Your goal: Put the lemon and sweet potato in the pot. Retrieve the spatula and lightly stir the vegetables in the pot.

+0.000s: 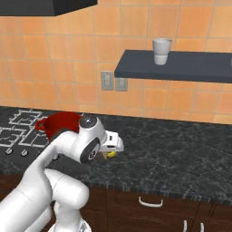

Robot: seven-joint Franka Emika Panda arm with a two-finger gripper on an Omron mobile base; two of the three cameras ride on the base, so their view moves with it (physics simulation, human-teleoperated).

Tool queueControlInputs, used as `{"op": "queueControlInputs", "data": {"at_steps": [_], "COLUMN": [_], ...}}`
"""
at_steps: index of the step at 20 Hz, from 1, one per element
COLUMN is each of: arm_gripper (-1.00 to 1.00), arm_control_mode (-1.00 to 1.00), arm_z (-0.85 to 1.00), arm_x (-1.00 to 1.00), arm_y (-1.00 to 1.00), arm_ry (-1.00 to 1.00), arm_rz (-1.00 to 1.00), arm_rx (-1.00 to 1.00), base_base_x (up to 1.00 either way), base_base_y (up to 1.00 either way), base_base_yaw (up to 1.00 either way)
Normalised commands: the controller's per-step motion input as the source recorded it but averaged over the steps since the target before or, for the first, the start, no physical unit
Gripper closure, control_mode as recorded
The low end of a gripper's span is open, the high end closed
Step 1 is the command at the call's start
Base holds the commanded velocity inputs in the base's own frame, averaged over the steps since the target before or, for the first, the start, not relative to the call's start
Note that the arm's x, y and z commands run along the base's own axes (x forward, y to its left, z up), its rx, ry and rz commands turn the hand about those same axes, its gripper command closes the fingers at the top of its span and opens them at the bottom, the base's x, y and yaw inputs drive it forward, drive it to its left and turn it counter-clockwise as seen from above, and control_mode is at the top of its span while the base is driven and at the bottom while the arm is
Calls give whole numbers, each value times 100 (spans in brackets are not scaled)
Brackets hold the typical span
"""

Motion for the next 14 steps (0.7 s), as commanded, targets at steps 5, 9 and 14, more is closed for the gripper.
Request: {"op": "queueControlInputs", "data": {"at_steps": [5,9,14], "arm_gripper": [100,100,100], "arm_control_mode": [-100,-100,-100], "arm_z": [100,97,63], "arm_x": [-38,-1,18], "arm_y": [83,93,85], "arm_ry": [-1,0,0], "arm_rz": [0,0,0], "arm_rx": [0,0,0], "base_base_x": [0,0,0], "base_base_y": [0,0,0], "base_base_yaw": [0,0,0]}}
